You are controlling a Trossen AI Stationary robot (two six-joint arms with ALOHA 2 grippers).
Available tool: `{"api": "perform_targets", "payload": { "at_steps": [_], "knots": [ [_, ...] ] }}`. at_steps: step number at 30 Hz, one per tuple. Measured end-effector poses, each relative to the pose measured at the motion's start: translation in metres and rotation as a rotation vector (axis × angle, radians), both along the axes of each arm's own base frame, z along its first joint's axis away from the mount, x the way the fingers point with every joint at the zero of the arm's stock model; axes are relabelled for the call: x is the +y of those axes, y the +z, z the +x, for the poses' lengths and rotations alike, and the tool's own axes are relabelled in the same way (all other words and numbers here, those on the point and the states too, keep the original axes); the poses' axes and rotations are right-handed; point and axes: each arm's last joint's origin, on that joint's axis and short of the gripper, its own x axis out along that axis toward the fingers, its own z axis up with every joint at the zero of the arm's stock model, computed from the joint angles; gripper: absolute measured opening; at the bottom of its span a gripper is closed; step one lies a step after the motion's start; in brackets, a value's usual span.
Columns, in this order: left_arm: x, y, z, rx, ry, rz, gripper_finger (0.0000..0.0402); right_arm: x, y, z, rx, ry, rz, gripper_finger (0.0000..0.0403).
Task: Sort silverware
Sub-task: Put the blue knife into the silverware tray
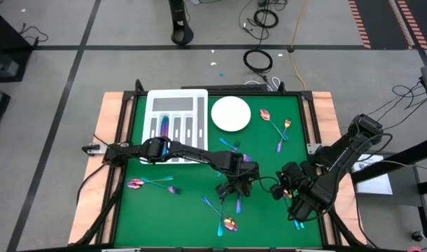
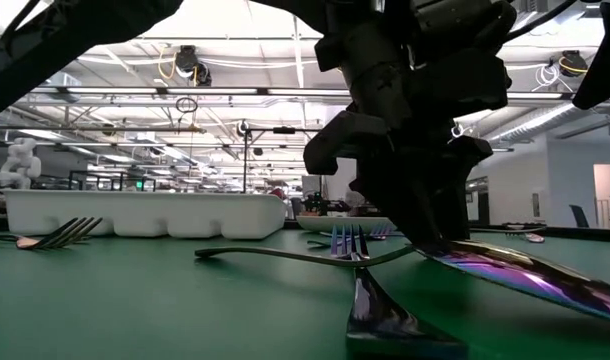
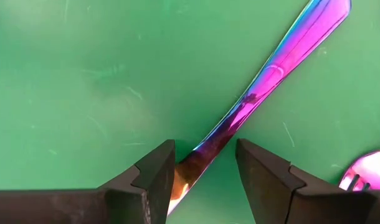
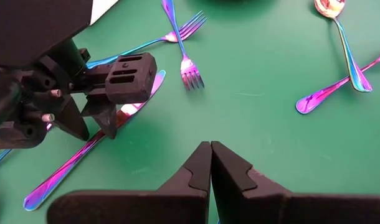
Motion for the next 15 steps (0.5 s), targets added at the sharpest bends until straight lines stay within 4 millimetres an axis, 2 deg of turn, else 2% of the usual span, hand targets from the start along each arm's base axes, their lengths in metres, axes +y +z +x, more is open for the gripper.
{"api": "perform_targets", "payload": {
  "at_steps": [3, 10, 15],
  "knots": [
    [0.0001, -0.0003, -0.0001, 0.001, 0.001, 0.003, 0.0169, 0.0, 0.0, 0.0, 0.0, 0.0, 0.0, 0.0],
    [-0.0003, 0.0057, 0.001, 0.001, 0.001, 0.009, 0.0107, 0.0001, 0.0, -0.0001, 0.001, 0.001, 0.0, 0.0],
    [-0.0003, 0.0067, 0.0018, -0.005, 0.002, 0.011, 0.0082, 0.0, 0.0, -0.0001, 0.001, 0.001, -0.001, 0.0]
  ]
}}
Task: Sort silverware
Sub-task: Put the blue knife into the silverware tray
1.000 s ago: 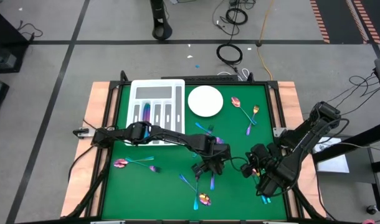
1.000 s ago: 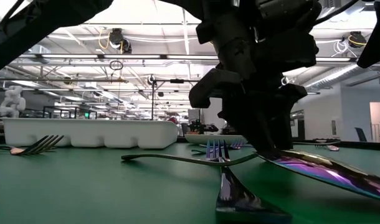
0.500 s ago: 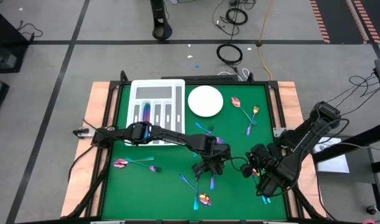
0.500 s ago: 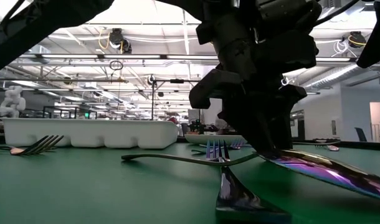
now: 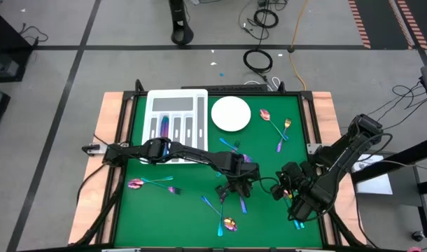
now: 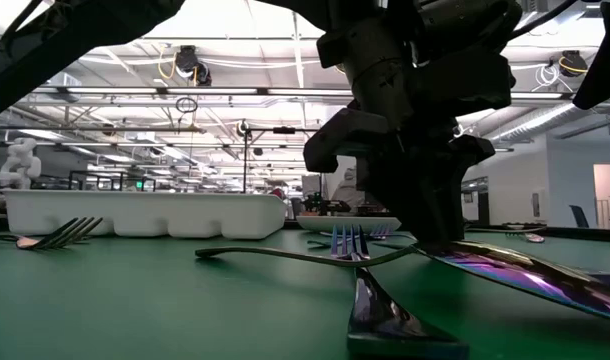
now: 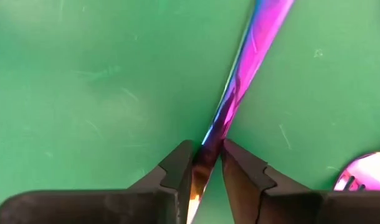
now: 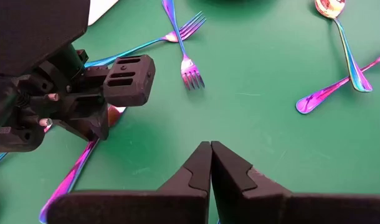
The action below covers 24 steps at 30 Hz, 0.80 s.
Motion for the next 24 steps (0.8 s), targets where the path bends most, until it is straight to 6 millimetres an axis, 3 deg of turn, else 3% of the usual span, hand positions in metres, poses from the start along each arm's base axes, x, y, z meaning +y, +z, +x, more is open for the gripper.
{"api": "perform_targets", "payload": {
  "at_steps": [24],
  "knots": [
    [0.0023, 0.0004, 0.0015, 0.003, 0.055, -0.012, 0.0067, 0.0, 0.0, 0.0001, 0.0, 0.0, 0.001, 0.0]
  ]
}}
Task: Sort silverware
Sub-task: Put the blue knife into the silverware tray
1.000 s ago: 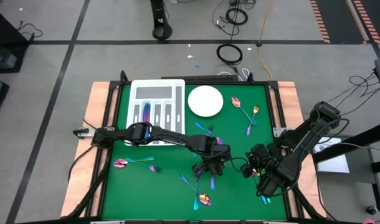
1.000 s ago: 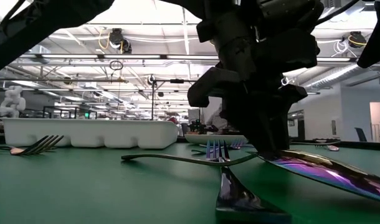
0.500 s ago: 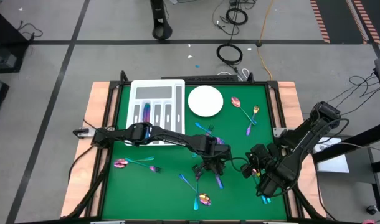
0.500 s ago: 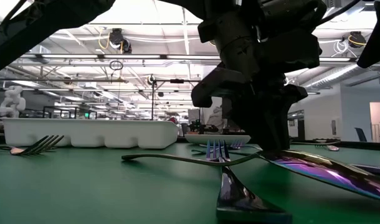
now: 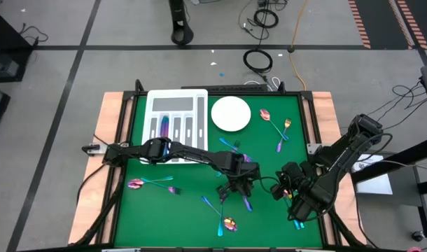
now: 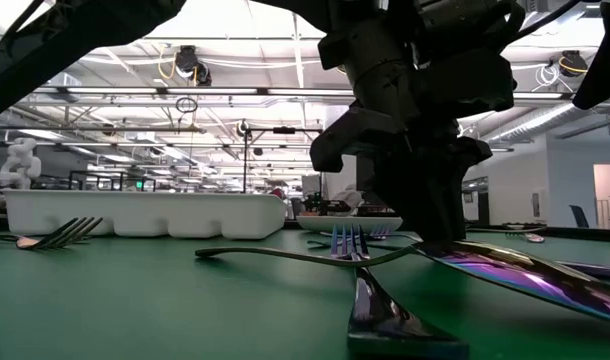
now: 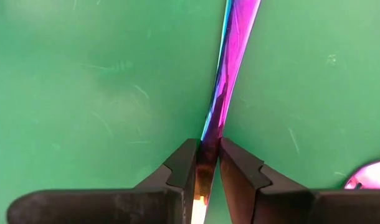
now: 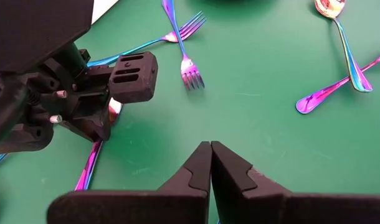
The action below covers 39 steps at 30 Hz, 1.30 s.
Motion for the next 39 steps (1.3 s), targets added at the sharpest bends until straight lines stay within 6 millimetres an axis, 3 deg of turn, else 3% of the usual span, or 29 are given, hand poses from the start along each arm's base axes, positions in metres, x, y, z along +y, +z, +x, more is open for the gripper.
{"api": "perform_targets", "payload": {
  "at_steps": [31, 39],
  "knots": [
    [0.002, 0.01, 0.0, -0.025, 0.012, 0.03, 0.0067, 0.0, 0.0, 0.0, 0.001, 0.005, 0.0, 0.0],
    [-0.007, 0.011, 0.001, -0.054, -0.005, 0.026, 0.0067, 0.0, 0.0, 0.0, 0.001, 0.006, 0.0, 0.0]
  ]
}}
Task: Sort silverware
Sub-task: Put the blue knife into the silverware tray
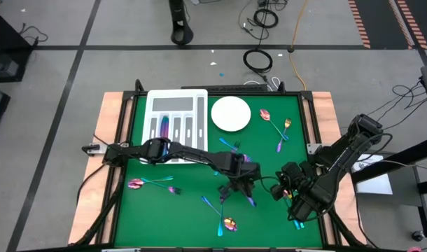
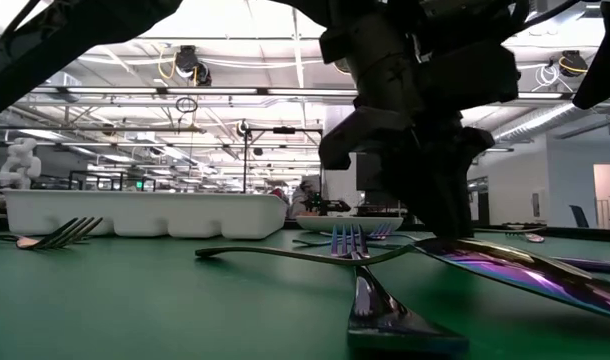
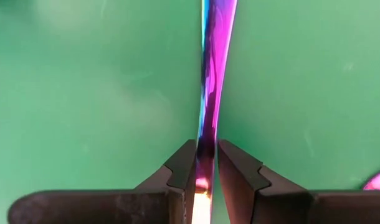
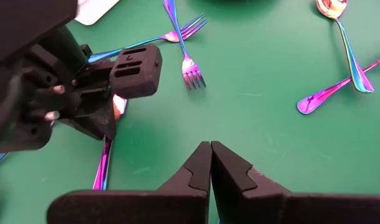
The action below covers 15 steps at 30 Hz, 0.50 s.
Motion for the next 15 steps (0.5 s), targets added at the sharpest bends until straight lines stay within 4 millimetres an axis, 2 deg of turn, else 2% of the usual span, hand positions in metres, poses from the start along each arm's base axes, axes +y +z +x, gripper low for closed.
{"api": "perform_targets", "payload": {
  "at_steps": [8, 15],
  "knots": [
    [-0.0068, 0.002, 0.0012, -0.027, -0.01, -0.006, 0.0074, 0.0008, -0.0001, 0.0006, -0.003, 0.007, 0.005, 0.0],
    [-0.005, 0.0024, 0.0026, -0.03, 0.037, -0.012, 0.0134, 0.0014, -0.0002, 0.001, -0.005, 0.012, 0.008, 0.0]
  ]
}}
